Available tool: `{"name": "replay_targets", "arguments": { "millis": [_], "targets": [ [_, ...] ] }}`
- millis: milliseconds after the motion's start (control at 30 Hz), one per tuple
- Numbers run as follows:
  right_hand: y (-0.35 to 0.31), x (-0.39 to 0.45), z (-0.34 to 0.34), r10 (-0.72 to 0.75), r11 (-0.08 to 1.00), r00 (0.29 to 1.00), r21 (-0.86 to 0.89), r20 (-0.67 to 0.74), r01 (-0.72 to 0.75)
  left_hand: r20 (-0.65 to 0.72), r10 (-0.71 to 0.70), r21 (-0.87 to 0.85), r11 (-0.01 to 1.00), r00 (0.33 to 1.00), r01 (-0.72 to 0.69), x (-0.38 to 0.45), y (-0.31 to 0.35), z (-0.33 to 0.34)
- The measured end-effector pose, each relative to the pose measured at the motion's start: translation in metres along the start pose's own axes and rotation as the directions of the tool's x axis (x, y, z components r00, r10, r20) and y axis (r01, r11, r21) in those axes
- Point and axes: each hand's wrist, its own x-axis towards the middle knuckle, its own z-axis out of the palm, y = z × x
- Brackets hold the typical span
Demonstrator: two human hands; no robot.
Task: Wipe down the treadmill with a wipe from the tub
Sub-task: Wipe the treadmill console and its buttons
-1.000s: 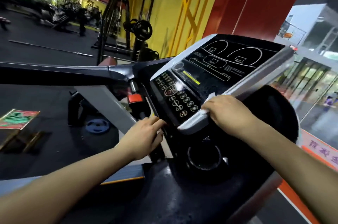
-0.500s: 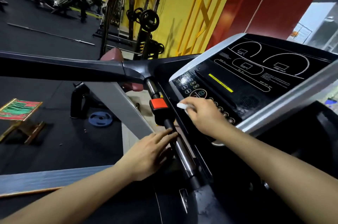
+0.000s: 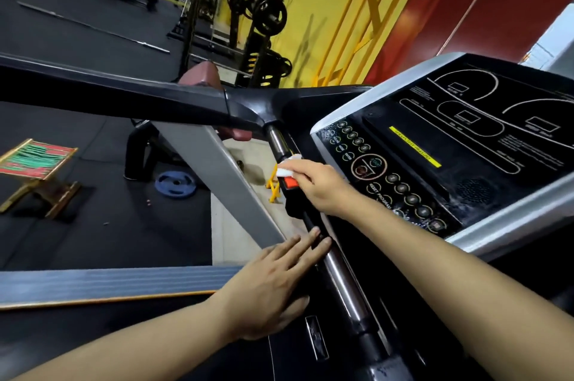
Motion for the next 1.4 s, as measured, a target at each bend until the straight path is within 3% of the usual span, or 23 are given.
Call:
{"name": "replay_targets", "arguments": {
  "millis": [100,267,300,367,433,500,567,633,767,833,900,967,1000,1067,1133,1200,1233,1300,1400],
  "targets": [
    [0.009,-0.025,-0.014,-0.182,0.982,0.981,-0.047,0.059,0.185,-0.016,0.006,-0.014,1.000,1.000,-0.007,0.001,-0.001,0.003],
    [0.011,0.006,-0.004,0.054,0.995,0.996,-0.082,-0.065,-0.059,-0.022,-0.015,-0.047,0.999,1.000,0.014,0.001,0.006,0.003],
    [0.004,0.015,-0.001,0.038,0.989,0.998,-0.141,-0.047,-0.045,-0.021,-0.017,-0.043,0.999,1.000,0.016,0.001,0.007,0.002],
    [-0.008,0.024,0.005,-0.105,0.953,0.992,-0.278,0.073,0.121,-0.006,-0.026,-0.031,0.999,1.000,0.026,0.001,0.006,0.002],
    [-0.018,0.021,0.012,-0.220,0.818,0.934,-0.468,0.282,0.334,0.004,-0.034,-0.008,0.999,0.999,0.034,0.001,0.003,0.002],
    [-0.012,0.013,0.016,-0.345,0.545,0.861,-0.666,0.375,0.509,-0.005,-0.035,0.015,0.999,0.999,0.035,0.002,0.001,0.002],
    [-0.005,-0.001,0.018,-0.435,0.306,0.793,-0.758,0.427,0.576,-0.009,-0.042,0.018,0.999,0.999,0.042,0.003,0.000,0.003],
    [-0.002,-0.010,0.023,-0.462,0.230,0.790,-0.805,0.404,0.547,-0.010,-0.049,0.025,0.998,0.999,0.049,0.004,0.000,0.007],
    [-0.025,0.003,0.045,-0.375,0.203,0.862,-0.877,0.342,0.436,-0.002,-0.036,0.086,0.996,0.999,0.036,0.004,-0.001,0.012],
    [-0.041,0.009,0.051,-0.171,0.164,0.887,-0.875,0.429,0.455,0.000,-0.039,0.103,0.994,0.999,0.039,0.004,-0.002,0.010],
    [-0.051,0.004,0.054,0.002,0.068,0.860,-0.858,0.510,0.509,0.002,-0.043,0.125,0.991,0.999,0.043,0.004,-0.002,0.005],
    [-0.054,-0.007,0.050,-0.017,0.042,0.821,-0.820,0.571,0.571,0.009,-0.050,0.133,0.990,0.999,0.048,0.004,-0.001,0.005],
    [-0.050,-0.010,0.047,-0.092,0.063,0.807,-0.805,0.584,0.590,0.006,-0.050,0.126,0.991,0.999,0.049,0.004,-0.001,0.006],
    [-0.039,-0.008,0.035,-0.383,0.223,0.772,-0.760,0.507,0.610,-0.007,-0.037,0.083,0.996,0.999,0.038,0.005,-0.001,0.009],
    [-0.025,-0.003,0.017,-0.608,0.508,0.768,-0.645,0.202,0.572,-0.021,-0.026,0.019,0.999,0.999,0.027,0.005,0.000,0.010],
    [-0.022,-0.004,0.003,-0.485,0.788,0.874,-0.441,-0.014,0.430,-0.019,-0.026,-0.029,0.999,0.999,0.025,0.003,0.002,0.009],
    [-0.020,-0.005,0.000,-0.341,0.887,0.940,-0.336,-0.013,0.317,-0.018,-0.023,-0.037,0.999,1.000,0.022,0.003,0.003,0.009],
    [-0.014,-0.002,-0.001,-0.120,0.973,0.993,-0.198,0.014,0.120,-0.022,-0.018,-0.047,0.999,1.000,0.017,0.002,0.004,0.007],
    [-0.017,0.005,-0.004,0.151,0.973,0.987,-0.167,-0.045,-0.157,-0.015,-0.016,-0.039,0.999,1.000,0.015,0.002,0.003,0.005]
  ]
}}
